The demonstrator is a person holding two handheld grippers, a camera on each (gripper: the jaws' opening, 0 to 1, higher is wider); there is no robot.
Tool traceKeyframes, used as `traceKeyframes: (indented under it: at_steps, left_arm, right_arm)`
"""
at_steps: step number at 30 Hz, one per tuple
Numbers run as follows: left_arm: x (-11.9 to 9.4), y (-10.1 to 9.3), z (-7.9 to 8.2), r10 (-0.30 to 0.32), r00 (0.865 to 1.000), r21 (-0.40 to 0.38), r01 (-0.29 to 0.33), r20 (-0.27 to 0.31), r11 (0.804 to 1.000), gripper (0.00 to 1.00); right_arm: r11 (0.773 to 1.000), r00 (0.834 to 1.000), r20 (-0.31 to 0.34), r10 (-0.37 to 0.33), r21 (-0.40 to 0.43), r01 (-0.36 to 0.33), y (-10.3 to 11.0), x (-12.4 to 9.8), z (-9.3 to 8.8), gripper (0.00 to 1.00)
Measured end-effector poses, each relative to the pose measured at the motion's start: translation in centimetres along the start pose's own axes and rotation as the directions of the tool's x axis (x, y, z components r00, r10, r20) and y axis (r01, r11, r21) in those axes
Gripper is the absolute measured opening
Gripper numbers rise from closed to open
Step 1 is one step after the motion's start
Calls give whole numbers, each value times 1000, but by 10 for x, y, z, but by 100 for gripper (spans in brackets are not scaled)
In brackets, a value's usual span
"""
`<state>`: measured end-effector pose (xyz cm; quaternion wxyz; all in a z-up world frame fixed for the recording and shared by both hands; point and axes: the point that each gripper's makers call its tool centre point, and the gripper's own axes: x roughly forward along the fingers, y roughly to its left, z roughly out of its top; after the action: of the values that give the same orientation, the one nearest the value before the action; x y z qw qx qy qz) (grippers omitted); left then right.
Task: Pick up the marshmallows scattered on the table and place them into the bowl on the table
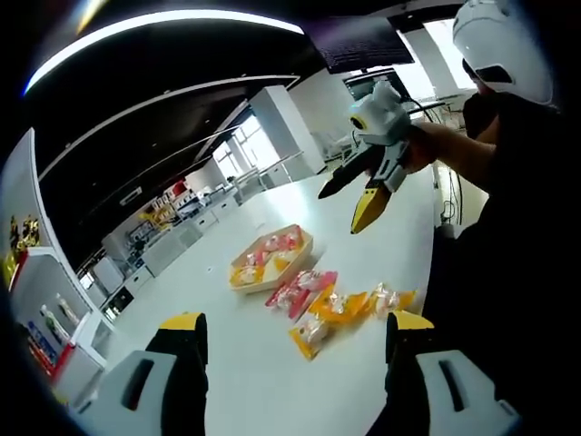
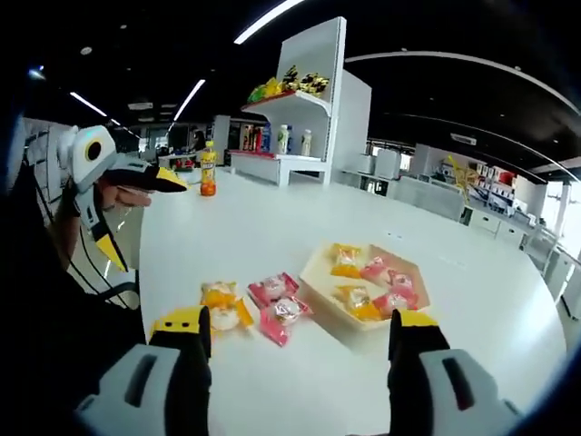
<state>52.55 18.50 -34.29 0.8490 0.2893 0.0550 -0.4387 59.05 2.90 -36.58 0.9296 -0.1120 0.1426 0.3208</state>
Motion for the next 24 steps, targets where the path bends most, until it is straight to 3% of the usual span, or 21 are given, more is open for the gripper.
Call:
traceKeyframes:
  at_steps: [12,16,24]
  left_arm:
    - [-3,2,-1,12,1000,14,-12,-12,1000,79]
    - [-8,1,6,6,1000,15,-7,15,1000,79]
    - [-7,5,-2,8,1000,7,-8,6,1000,79]
  right_arm:
    - [999,999,-29,37,25,-36,5,40,-14,70]
    - [997,998,-56,31,69,-27,3,54,-26,62]
    - [987,995,-70,70,151,-58,10,78,-35,53]
